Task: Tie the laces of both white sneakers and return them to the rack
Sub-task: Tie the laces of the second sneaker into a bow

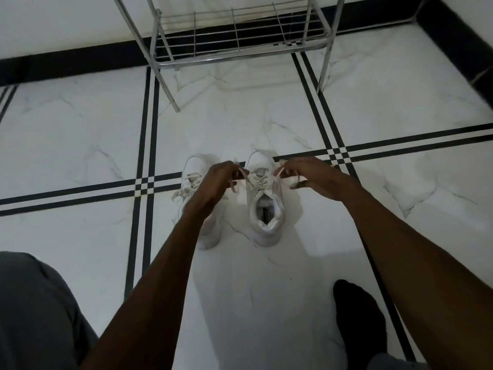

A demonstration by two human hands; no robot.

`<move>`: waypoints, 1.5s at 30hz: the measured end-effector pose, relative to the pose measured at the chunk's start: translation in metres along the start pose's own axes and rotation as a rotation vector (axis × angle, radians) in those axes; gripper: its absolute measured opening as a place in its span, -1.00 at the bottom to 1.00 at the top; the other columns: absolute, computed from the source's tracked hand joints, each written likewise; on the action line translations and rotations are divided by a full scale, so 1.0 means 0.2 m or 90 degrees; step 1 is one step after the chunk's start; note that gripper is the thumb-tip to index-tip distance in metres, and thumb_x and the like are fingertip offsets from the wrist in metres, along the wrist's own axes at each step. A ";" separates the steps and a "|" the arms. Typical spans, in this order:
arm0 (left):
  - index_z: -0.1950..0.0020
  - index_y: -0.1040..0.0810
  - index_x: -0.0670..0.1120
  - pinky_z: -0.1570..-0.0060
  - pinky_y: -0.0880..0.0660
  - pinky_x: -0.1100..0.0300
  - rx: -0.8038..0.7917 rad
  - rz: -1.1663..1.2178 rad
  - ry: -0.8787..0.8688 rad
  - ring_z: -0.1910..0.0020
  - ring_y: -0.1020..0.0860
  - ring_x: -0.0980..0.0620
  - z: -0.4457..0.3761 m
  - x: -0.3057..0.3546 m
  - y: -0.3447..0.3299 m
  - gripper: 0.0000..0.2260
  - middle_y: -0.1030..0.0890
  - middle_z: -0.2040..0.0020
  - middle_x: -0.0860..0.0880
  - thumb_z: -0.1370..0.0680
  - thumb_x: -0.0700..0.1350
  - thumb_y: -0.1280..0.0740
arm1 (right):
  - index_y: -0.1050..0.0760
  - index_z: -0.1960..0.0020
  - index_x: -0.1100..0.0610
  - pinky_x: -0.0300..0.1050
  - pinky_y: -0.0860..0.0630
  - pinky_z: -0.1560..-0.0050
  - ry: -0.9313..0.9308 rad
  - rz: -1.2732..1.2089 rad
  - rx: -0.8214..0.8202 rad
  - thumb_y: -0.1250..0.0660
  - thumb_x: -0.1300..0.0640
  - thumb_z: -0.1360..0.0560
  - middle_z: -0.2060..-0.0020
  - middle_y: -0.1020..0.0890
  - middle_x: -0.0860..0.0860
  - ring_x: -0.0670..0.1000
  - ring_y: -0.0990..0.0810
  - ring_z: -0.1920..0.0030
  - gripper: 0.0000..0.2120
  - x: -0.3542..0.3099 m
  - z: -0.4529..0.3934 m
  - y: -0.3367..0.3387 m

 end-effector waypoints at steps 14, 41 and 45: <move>-0.13 -0.50 -0.31 0.27 -0.44 0.41 0.012 0.015 -0.153 0.25 -0.46 0.09 -0.01 0.06 -0.17 -0.70 -0.50 0.23 -0.02 -0.74 -0.08 -0.15 | -0.61 -0.28 0.11 -0.18 -0.45 0.22 0.117 -0.108 0.059 -0.25 0.12 -0.66 0.09 -0.65 0.01 -0.07 -0.55 0.17 -0.75 -0.09 -0.06 -0.11; -0.31 -0.36 -0.09 0.33 -0.43 0.24 0.007 -0.264 -0.221 0.44 -0.52 0.21 -0.09 0.00 -0.17 -0.58 -0.61 0.35 0.10 -0.51 -0.41 -0.27 | -0.69 -0.14 0.24 0.02 -0.68 -0.11 0.127 -0.065 0.095 -0.50 0.20 -0.50 0.05 -0.75 0.23 0.24 -0.74 -0.02 -0.77 -0.02 -0.14 -0.18; -0.41 -0.30 -0.05 0.10 -0.58 0.04 0.065 -0.167 -0.168 0.23 -0.65 -0.03 -0.09 -0.03 -0.19 -0.57 -0.71 0.24 -0.09 -0.59 -0.21 -0.37 | -0.65 -0.17 0.34 -0.02 -0.66 -0.15 0.140 -0.097 0.070 -0.42 0.27 -0.56 -0.01 -0.72 0.29 0.13 -0.74 0.00 -0.78 -0.03 -0.14 -0.20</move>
Point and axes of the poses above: each hand's wrist, its own z-axis away from the middle knuckle, its own y-axis out of the back of the hand, x = y × z, the point moved 1 cm from there along -z, towards the middle knuckle
